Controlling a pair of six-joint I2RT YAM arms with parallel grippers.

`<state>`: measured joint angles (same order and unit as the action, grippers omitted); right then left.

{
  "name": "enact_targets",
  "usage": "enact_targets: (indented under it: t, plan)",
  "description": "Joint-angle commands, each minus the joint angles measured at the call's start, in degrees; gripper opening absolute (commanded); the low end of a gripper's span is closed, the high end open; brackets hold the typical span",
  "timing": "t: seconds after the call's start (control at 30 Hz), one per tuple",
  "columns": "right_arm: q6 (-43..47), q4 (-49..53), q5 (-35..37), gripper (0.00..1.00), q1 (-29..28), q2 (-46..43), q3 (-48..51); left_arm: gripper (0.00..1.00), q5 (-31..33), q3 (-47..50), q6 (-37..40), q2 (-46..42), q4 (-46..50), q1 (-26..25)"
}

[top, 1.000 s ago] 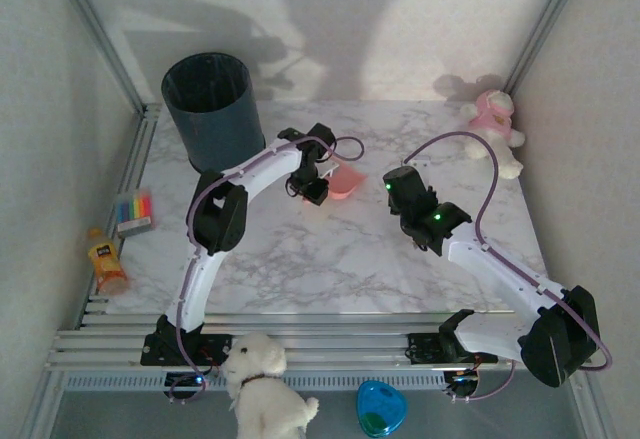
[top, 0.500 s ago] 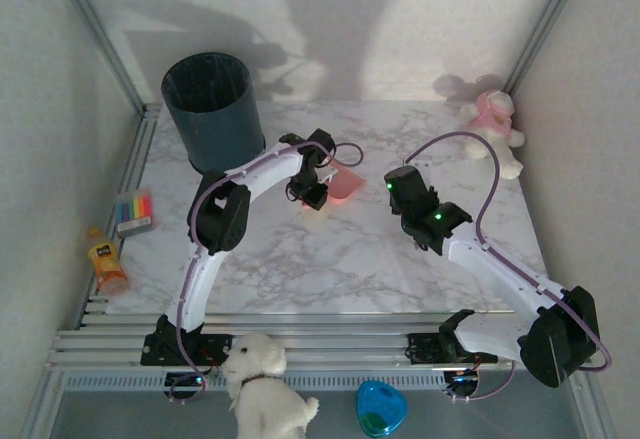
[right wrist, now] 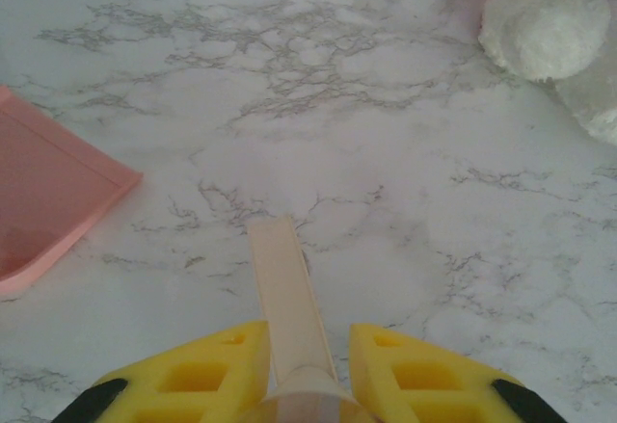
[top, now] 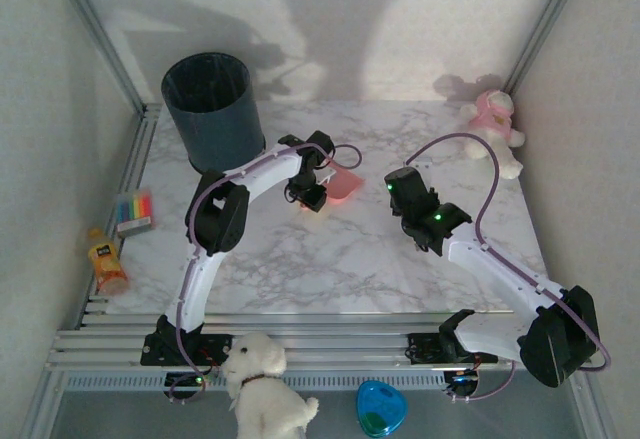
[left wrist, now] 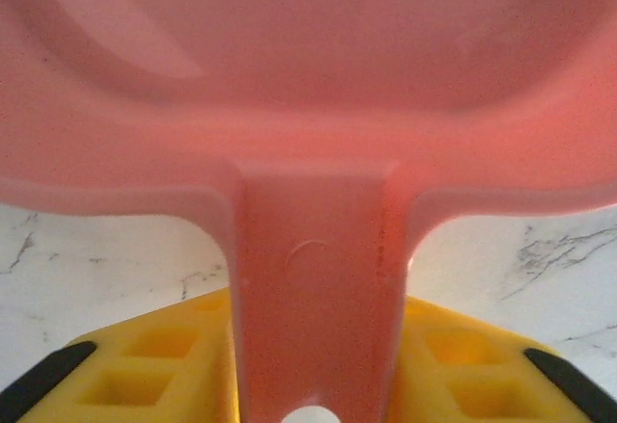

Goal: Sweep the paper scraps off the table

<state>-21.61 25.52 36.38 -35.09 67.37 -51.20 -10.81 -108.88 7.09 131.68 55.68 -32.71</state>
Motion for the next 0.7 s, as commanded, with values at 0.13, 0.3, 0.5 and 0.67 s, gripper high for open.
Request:
enact_targets:
  t: [0.13, 0.3, 0.5, 0.67]
  plan:
    - [0.8, -1.8, 1.2, 0.00, 0.5, 0.5, 0.1, 0.39, 1.7, 1.0, 0.3, -6.0, 1.9, -0.3]
    - [2.6, -3.2, 1.0, 0.00, 0.7, 0.9, -0.2, 0.39, 0.5, 2.4, 0.5, -9.7, 1.7, -0.4]
    - [8.3, -10.5, 0.0, 0.00, 0.7, 1.8, 0.7, 0.40, 0.3, 5.4, -0.3, -15.1, 0.3, -0.4]
    - [15.0, -17.3, -0.3, 0.00, 0.8, 4.3, 0.3, 0.37, -0.4, 11.9, -2.3, -22.3, -5.5, -0.2]
